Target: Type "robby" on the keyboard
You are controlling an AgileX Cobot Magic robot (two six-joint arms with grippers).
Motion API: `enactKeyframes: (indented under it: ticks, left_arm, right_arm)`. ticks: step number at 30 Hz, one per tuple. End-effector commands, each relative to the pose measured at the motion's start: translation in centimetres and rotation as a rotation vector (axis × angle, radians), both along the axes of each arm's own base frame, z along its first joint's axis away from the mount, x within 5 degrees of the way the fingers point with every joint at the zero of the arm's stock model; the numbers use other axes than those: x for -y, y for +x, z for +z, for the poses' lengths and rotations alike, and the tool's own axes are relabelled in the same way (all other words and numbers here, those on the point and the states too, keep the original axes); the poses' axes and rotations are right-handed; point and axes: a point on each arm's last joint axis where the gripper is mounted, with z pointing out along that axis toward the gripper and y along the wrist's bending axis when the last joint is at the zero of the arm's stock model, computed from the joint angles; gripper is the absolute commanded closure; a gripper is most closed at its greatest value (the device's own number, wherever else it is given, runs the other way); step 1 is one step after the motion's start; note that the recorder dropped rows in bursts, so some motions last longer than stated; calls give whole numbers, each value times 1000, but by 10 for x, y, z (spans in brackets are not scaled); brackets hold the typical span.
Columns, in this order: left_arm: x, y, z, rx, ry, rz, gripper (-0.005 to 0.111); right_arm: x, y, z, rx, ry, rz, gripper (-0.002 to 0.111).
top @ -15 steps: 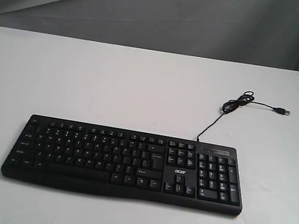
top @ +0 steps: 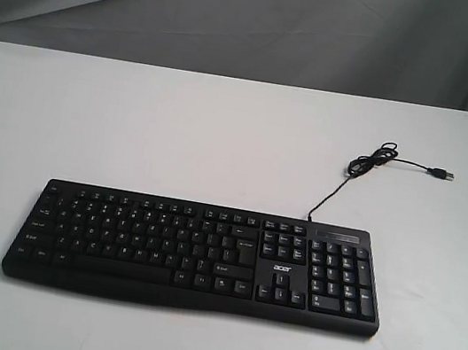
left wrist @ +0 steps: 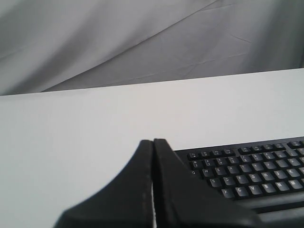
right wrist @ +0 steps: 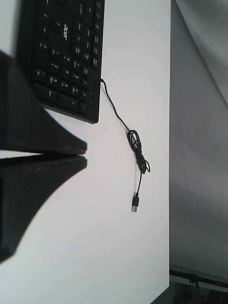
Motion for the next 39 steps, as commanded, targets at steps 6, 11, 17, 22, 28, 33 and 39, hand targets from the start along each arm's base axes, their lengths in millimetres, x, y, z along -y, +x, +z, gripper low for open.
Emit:
enactKeyframes:
  ticks: [6,11,17,22,28,33,39]
  left_arm:
    - [0,0,-1,5,1,-6,107]
    - [0,0,-1,5,1,-6,107]
    - [0,0,-1,5,1,-6,107]
    - [0,0,-1,5,1,-6,107]
    - [0,0,-1,5,1,-6,107]
    - [0,0,-1,5,1,-6,107]
    - [0,0,-1,5,1,-6,107]
  right_arm:
    - [0,0,-1,3,-2,-4,108]
    - [0,0,0,14,-3,-4,108]
    - [-1,1,7,89,38,-2,108]
    - [-1,2,12,135,71,-2,108]
    - [-1,2,22,245,138,-7,108]
    - [0,2,29,312,203,-16,108]
    - [3,0,44,480,272,-32,108]
